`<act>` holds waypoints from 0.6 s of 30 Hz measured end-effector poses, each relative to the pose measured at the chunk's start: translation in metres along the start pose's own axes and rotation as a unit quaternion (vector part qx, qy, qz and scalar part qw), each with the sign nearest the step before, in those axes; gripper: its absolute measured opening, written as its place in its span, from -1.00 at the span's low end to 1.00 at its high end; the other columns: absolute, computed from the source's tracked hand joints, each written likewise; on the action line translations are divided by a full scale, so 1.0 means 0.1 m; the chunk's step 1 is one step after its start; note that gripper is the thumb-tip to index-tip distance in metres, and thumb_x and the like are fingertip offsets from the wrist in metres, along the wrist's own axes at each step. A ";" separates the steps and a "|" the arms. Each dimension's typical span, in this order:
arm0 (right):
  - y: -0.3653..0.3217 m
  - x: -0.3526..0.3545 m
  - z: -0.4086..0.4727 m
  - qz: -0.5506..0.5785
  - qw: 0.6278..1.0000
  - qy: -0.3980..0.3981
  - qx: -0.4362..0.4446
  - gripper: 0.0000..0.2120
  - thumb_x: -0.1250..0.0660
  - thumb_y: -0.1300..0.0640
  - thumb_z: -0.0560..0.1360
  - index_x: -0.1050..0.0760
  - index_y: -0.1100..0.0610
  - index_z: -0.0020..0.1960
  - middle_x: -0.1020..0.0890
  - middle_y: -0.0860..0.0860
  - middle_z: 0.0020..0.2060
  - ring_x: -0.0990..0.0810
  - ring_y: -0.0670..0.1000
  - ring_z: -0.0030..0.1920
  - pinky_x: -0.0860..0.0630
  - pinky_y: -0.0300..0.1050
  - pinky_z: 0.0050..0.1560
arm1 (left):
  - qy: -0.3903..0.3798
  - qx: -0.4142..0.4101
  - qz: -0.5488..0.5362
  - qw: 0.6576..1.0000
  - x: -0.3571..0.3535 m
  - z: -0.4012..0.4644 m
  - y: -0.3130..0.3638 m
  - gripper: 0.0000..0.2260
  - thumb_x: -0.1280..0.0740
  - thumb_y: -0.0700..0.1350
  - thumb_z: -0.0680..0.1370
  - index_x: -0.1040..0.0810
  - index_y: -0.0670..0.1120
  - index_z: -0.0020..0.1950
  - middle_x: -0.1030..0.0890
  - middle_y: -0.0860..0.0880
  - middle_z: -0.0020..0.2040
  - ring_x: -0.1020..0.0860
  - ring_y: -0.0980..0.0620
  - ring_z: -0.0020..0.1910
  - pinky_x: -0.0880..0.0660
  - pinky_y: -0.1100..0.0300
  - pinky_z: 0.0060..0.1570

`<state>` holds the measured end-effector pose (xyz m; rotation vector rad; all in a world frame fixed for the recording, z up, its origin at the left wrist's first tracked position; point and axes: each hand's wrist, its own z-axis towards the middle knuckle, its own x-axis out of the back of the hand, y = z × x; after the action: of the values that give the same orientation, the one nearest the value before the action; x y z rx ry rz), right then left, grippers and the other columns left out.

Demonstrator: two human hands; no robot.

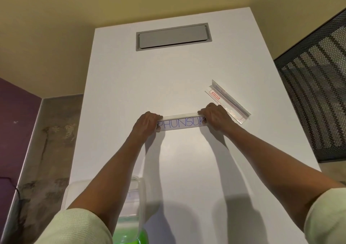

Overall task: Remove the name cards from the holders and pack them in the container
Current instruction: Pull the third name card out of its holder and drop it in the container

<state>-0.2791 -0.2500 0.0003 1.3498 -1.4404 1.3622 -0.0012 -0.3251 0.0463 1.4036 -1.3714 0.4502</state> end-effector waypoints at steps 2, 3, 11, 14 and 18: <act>-0.01 0.04 0.01 0.017 1.000 0.006 -0.017 -0.68 -0.32 0.18 0.50 -0.53 0.13 0.26 -0.65 0.11 0.04 -0.49 0.19 0.12 -0.42 0.04 0.00 | -0.002 0.001 -0.025 1.000 -0.01 -0.01 0.00 -0.73 -0.19 -0.28 0.58 -0.61 -0.21 0.19 -0.66 -0.22 0.05 -0.55 -0.16 0.01 -0.48 0.04 0.03; -0.02 0.06 0.02 0.026 0.999 0.005 -0.032 -0.68 -0.34 0.17 0.49 -0.55 0.09 0.24 -0.65 0.11 0.02 -0.50 0.19 0.11 -0.42 0.02 0.00 | -0.001 0.003 -0.027 1.000 -0.01 -0.01 0.00 -0.73 -0.18 -0.30 0.56 -0.62 -0.23 0.14 -0.66 -0.25 0.02 -0.54 -0.22 0.06 -0.48 -0.03 0.08; -0.01 0.07 -0.01 0.014 0.999 0.034 -0.013 -0.63 -0.09 0.08 0.40 -0.58 0.17 0.01 -0.67 0.12 -0.15 -0.56 0.21 -0.05 -0.20 -0.10 -0.20 | 0.005 -0.014 0.015 1.000 -0.02 0.00 0.03 -0.75 -0.17 -0.28 0.57 -0.62 -0.20 0.10 -0.64 -0.23 -0.01 -0.52 -0.21 0.05 -0.48 -0.05 0.08; -0.02 0.05 0.01 0.003 0.999 0.032 -0.021 -0.65 -0.12 0.10 0.48 -0.60 0.13 0.11 -0.68 0.13 -0.09 -0.56 0.20 0.00 -0.30 -0.06 -0.13 | 0.003 -0.005 0.011 1.000 -0.03 0.01 0.04 -0.79 -0.18 -0.26 0.57 -0.62 -0.22 -0.02 -0.64 -0.23 -0.06 -0.52 -0.24 0.03 -0.49 -0.06 0.07; -0.04 0.03 0.00 -0.008 0.998 0.053 -0.019 -0.78 -0.34 0.24 0.44 -0.62 0.16 0.07 -0.67 0.20 -0.18 -0.59 0.24 -0.09 -0.19 -0.06 -0.21 | 0.011 -0.002 0.004 1.000 -0.03 0.00 0.05 -0.74 -0.18 -0.29 0.57 -0.61 -0.21 0.15 -0.64 -0.22 0.02 -0.52 -0.21 0.08 -0.48 -0.06 0.12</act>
<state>-0.2756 -0.2501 0.0037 1.2434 -1.3755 1.3675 -0.0061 -0.3228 0.0458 1.3869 -1.3600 0.4659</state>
